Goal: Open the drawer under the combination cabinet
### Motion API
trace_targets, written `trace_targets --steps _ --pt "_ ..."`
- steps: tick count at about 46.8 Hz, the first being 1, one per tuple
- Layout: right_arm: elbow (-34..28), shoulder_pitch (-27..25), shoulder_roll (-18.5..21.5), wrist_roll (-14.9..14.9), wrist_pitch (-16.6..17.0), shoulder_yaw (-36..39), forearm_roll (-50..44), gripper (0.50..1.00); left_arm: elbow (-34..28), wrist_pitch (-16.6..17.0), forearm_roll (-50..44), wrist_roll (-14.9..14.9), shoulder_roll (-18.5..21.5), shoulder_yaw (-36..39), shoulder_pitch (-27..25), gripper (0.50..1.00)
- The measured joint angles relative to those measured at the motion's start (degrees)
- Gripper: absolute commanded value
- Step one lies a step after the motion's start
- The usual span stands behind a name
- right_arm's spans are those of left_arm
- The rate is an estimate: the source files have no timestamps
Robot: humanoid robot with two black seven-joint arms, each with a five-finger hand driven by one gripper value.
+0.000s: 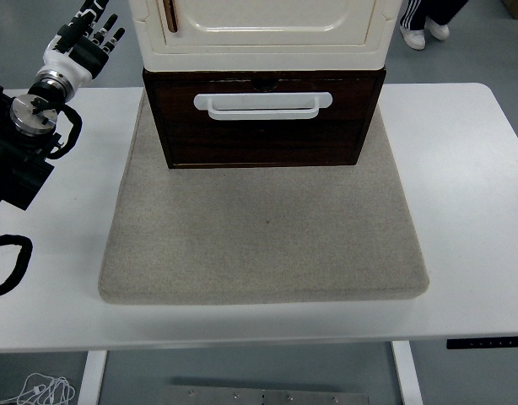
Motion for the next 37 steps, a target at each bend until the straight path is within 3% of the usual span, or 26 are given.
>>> trace_targets --steps 37 --pt "0.00 0.00 0.00 0.00 0.02 0.00 0.02 0.926 0.41 0.19 0.11 0.24 1.60 0.23 -0.43 1.000"
